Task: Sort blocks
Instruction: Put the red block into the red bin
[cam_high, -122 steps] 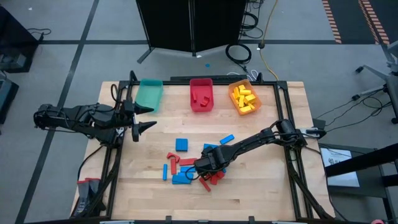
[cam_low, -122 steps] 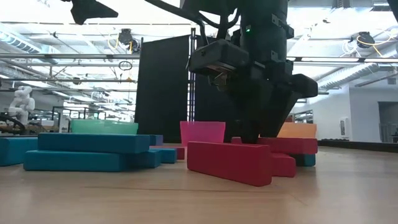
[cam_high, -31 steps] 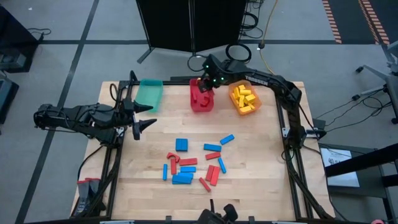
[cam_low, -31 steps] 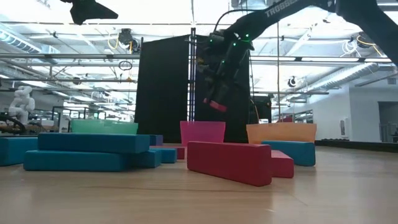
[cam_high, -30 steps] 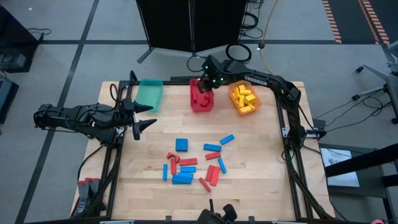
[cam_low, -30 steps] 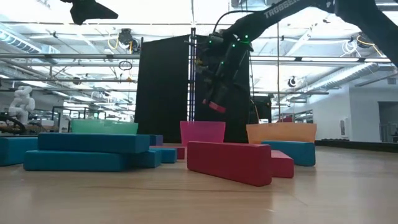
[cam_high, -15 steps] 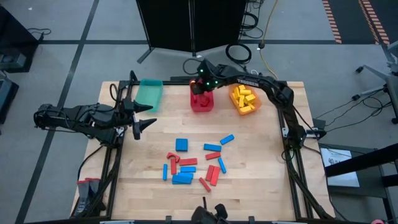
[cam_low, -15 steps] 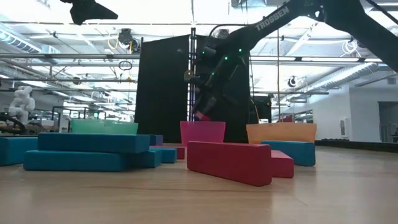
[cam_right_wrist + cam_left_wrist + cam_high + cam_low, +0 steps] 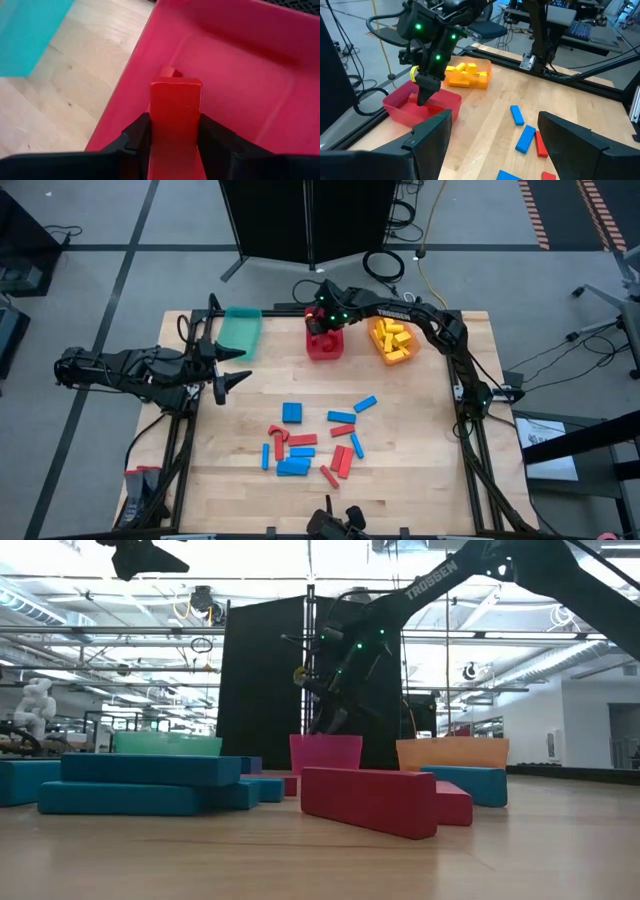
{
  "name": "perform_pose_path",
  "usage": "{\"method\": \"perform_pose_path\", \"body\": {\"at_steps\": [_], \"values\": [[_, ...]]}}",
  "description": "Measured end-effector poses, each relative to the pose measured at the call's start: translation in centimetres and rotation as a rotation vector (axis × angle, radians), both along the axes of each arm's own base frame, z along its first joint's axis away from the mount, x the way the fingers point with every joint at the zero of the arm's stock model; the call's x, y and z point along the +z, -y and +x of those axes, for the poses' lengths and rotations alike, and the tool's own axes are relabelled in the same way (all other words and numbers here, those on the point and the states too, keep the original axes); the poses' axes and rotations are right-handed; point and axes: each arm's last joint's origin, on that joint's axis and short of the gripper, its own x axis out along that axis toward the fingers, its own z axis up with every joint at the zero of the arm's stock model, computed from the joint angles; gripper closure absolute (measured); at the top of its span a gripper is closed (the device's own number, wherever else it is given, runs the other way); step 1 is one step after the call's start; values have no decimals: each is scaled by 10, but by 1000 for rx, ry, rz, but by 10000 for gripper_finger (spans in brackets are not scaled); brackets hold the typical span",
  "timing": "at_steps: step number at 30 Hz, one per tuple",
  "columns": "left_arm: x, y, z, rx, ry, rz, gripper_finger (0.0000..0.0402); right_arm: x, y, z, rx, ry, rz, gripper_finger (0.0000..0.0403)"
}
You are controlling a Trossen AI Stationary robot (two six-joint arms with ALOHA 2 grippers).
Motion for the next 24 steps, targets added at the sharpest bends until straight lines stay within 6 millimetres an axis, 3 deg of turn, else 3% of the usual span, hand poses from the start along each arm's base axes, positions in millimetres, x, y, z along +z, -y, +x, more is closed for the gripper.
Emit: {"method": "perform_pose_path", "body": {"at_steps": [6,12,21,24], "values": [[-1,0,0,0,-10,2,100,0,0,0,-7,1,4,285],[-1,0,0,0,-9,1,100,0,0,0,-21,4,11,246],[-1,0,0,0,-9,1,100,3,0,2,23,40,13,278],[-1,0,0,0,-9,1,100,17,1,7,83,93,34,286]]}}
